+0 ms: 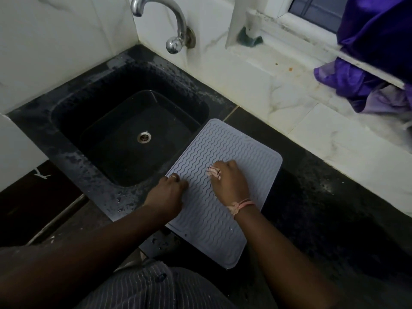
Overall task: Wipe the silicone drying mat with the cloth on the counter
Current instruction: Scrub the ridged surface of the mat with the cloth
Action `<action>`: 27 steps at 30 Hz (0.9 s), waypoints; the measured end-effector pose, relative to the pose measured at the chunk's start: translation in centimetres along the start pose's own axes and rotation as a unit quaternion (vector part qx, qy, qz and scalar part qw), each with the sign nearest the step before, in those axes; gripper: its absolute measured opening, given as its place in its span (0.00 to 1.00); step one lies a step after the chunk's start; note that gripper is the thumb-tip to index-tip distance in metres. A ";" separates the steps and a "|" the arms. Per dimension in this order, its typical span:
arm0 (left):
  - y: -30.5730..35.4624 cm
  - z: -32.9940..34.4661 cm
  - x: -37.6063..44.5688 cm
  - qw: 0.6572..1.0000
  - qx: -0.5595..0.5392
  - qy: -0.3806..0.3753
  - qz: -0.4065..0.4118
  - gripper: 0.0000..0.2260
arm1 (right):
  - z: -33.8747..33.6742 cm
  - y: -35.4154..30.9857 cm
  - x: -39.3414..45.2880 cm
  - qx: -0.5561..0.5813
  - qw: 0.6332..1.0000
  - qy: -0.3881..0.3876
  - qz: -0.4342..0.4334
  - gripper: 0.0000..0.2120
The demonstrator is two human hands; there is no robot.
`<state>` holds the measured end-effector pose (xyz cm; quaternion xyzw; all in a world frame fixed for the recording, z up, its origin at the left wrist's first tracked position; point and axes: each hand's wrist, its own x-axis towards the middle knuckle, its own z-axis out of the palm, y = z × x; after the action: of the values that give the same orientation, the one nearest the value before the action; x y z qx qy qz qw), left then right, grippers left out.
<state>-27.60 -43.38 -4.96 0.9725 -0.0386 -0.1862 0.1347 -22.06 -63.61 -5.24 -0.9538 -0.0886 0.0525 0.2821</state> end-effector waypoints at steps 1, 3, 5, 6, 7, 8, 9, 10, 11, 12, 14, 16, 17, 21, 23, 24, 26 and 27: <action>0.3 -0.2 0.4 1.000 -0.015 0.017 0.000 0.24 | 0.4 -0.6 -0.8 0.018 1.000 -0.012 -0.019 0.11; 0.7 -0.2 1.1 0.998 -0.034 0.051 0.015 0.24 | 1.5 -1.6 -2.7 0.011 0.997 -0.045 -0.062 0.09; 0.8 -0.1 1.7 0.998 -0.028 0.046 0.028 0.25 | 2.4 -2.0 -4.1 -0.027 0.994 -0.067 -0.080 0.10; 0.7 0.0 1.9 0.999 -0.015 0.035 0.030 0.26 | 2.5 -1.9 -4.3 -0.036 0.994 -0.068 -0.081 0.10; 0.5 0.2 2.0 0.999 -0.003 0.030 0.030 0.27 | 2.4 -1.6 -4.2 -0.039 0.994 -0.066 -0.084 0.10; 0.2 0.4 2.1 0.999 0.004 0.032 0.030 0.28 | 2.2 -1.2 -3.9 -0.042 0.993 -0.063 -0.088 0.09; 0.0 0.5 2.1 0.999 0.006 0.036 0.031 0.29 | 2.0 -0.8 -3.3 -0.045 0.993 -0.061 -0.091 0.09; -0.2 0.5 2.1 0.999 0.007 0.037 0.033 0.30 | 1.7 -0.3 -2.7 -0.047 0.993 -0.056 -0.091 0.09; -0.2 0.6 2.1 0.999 0.010 0.035 0.036 0.31 | 1.3 0.2 -1.9 -0.048 0.994 -0.047 -0.086 0.10; -0.3 0.6 2.1 0.999 0.013 0.030 0.037 0.31 | 0.9 0.8 -1.1 -0.049 0.995 -0.036 -0.074 0.11; -0.3 0.4 2.2 0.999 0.020 0.016 0.038 0.31 | 0.0 2.0 0.7 -0.046 0.998 -0.020 -0.033 0.13; -0.4 0.1 2.3 0.999 0.027 0.003 0.040 0.31 | -0.7 2.6 2.3 -0.048 0.999 -0.015 0.004 0.14; -0.3 0.0 2.4 0.999 0.031 0.000 0.040 0.31 | -0.9 2.7 2.8 -0.053 0.998 -0.014 0.017 0.15; 0.0 -0.6 2.9 1.000 0.006 -0.017 0.025 0.28 | -1.2 2.2 2.9 0.068 0.995 0.000 0.078 0.14; 0.2 -0.8 3.2 0.999 -0.028 0.030 0.024 0.20 | -1.9 1.8 1.3 0.182 0.976 0.027 0.115 0.12; 0.2 -0.8 3.4 0.997 -0.036 0.068 0.031 0.18 | -2.3 1.6 0.2 0.231 0.964 0.029 0.131 0.09; -0.1 -0.5 4.1 0.989 -0.045 0.128 0.056 0.17 | -2.7 1.0 -2.1 0.332 0.932 -0.006 0.149 0.06; -0.3 -0.3 4.5 0.985 -0.050 0.145 0.072 0.17 | -2.6 0.8 -3.3 0.351 0.924 -0.033 0.145 0.06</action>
<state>-23.34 -43.57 -6.32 0.9758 -0.0791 -0.0345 0.2008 -24.76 -66.28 -3.35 -0.7937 0.0652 0.1524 0.5853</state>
